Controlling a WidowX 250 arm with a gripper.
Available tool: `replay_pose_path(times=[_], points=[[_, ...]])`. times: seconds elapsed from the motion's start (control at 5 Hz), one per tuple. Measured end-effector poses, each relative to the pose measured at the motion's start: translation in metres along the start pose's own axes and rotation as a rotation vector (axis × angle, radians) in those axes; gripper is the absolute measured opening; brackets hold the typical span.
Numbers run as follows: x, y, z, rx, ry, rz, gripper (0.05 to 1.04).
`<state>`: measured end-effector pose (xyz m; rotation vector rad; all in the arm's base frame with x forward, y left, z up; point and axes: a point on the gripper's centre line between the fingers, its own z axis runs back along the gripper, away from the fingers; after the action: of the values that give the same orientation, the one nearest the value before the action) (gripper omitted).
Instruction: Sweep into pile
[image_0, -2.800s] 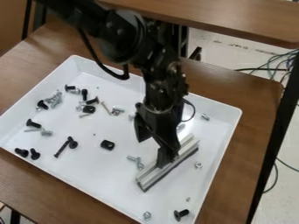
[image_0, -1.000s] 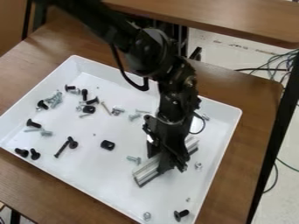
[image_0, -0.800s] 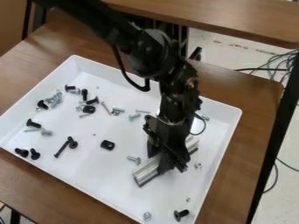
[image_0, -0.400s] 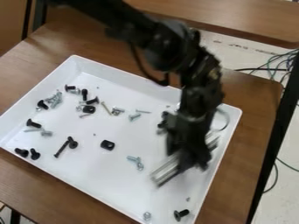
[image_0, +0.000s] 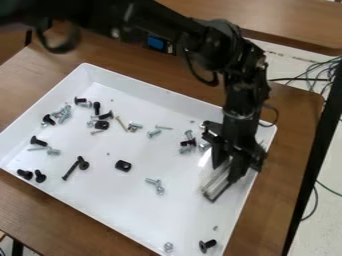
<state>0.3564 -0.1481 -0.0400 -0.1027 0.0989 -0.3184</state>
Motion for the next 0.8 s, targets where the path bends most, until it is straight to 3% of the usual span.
replay_pose_path(times=[0.2,0.4,0.8], points=[[0.003,0.021,-0.005,-0.044,0.003,0.138,0.349],[0.0,0.047,-0.004,-0.057,0.018,0.228,0.349],[-0.023,0.109,-0.005,-0.046,0.022,0.379,0.349]])
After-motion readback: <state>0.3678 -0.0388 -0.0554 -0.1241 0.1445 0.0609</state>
